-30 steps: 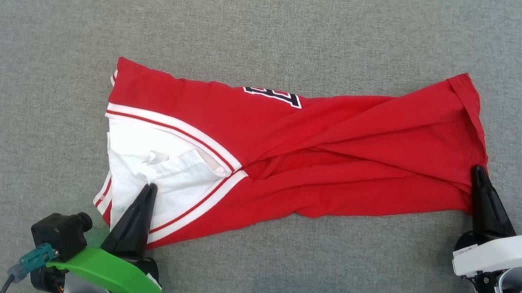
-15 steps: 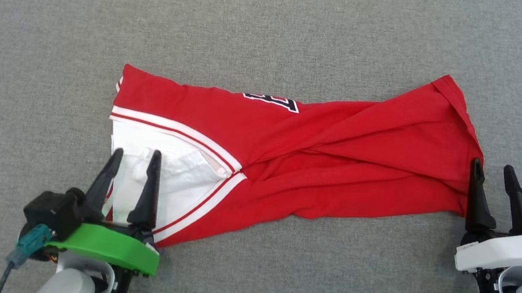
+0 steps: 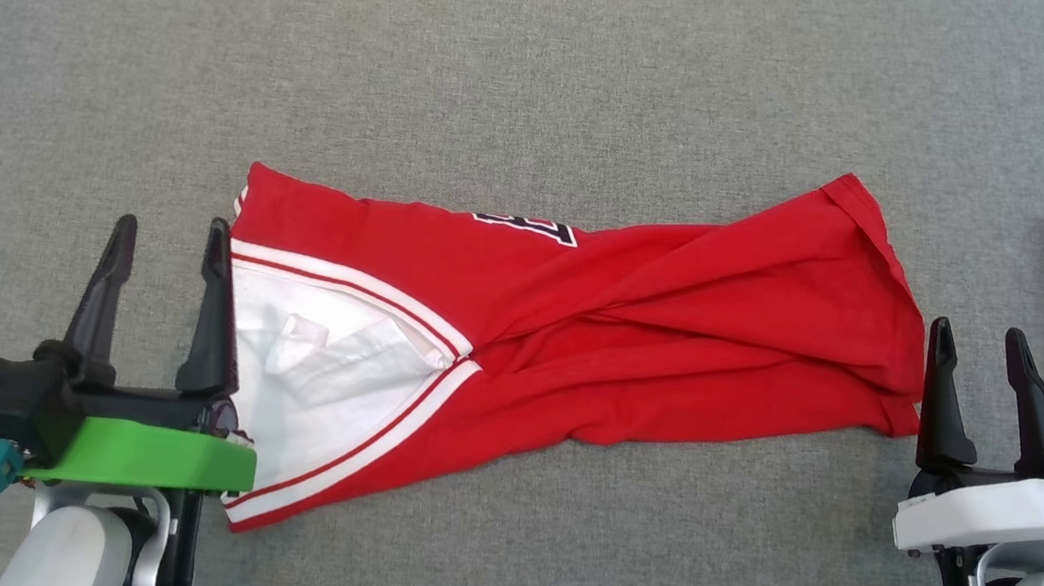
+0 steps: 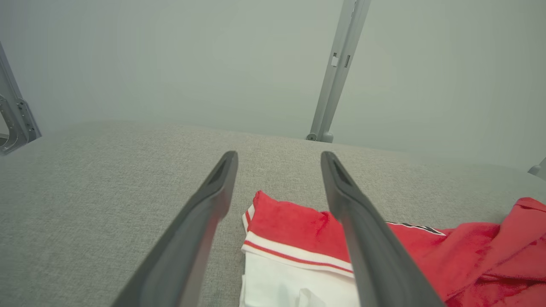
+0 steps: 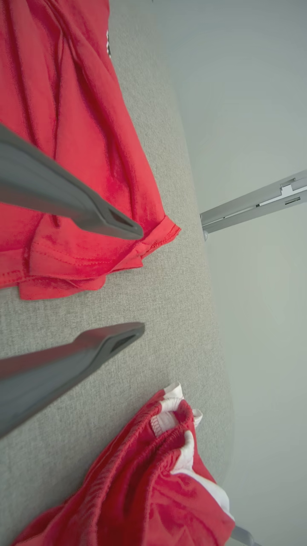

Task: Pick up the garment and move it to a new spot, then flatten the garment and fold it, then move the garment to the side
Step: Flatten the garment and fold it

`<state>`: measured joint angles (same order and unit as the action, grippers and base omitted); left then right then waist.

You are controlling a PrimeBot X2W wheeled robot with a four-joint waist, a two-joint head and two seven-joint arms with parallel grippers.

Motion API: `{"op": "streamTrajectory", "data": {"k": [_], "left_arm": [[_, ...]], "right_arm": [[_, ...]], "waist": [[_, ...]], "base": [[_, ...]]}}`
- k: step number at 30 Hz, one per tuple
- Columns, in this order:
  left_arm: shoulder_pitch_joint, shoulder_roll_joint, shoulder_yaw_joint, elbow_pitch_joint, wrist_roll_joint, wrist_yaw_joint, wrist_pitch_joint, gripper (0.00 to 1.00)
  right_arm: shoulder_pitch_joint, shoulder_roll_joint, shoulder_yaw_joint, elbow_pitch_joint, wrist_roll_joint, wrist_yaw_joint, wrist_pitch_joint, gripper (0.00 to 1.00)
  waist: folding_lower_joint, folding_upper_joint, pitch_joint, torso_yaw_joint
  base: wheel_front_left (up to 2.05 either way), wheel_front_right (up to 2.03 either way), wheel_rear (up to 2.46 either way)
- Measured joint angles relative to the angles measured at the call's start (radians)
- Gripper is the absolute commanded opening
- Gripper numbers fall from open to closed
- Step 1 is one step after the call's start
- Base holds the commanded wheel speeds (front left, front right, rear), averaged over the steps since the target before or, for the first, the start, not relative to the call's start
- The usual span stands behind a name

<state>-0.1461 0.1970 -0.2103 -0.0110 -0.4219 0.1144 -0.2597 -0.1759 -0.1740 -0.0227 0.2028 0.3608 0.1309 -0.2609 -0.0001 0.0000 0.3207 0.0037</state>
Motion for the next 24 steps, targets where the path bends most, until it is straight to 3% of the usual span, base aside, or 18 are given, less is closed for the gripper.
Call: {"op": "streamTrajectory", "data": {"k": [7, 16, 24], "left_arm": [[0.013, -0.026, 0.078, -0.001, 0.068, -0.038, -0.001, 1.0], [0.03, -0.059, 0.093, 0.07, 0.108, -0.084, -0.001, 1.0], [0.012, -0.093, 0.097, 0.095, 0.126, -0.123, -0.001, 1.0]], "right_arm": [[-0.009, -0.015, 0.01, 0.043, -0.004, 0.0, -0.002, 1.0], [-0.01, -0.023, 0.018, 0.071, 0.0, 0.0, -0.002, 1.0], [-0.094, -0.072, 0.018, 0.213, 0.04, 0.0, 0.007, 1.0]], "waist": [[0.0, 0.0, -0.033, 0.013], [0.0, 0.0, -0.051, 0.032], [0.0, 0.0, -0.04, 0.07]], "base": [[0.0, 0.0, 0.0], [0.0, 0.0, 0.0], [0.0, 0.0, 0.0]]}}
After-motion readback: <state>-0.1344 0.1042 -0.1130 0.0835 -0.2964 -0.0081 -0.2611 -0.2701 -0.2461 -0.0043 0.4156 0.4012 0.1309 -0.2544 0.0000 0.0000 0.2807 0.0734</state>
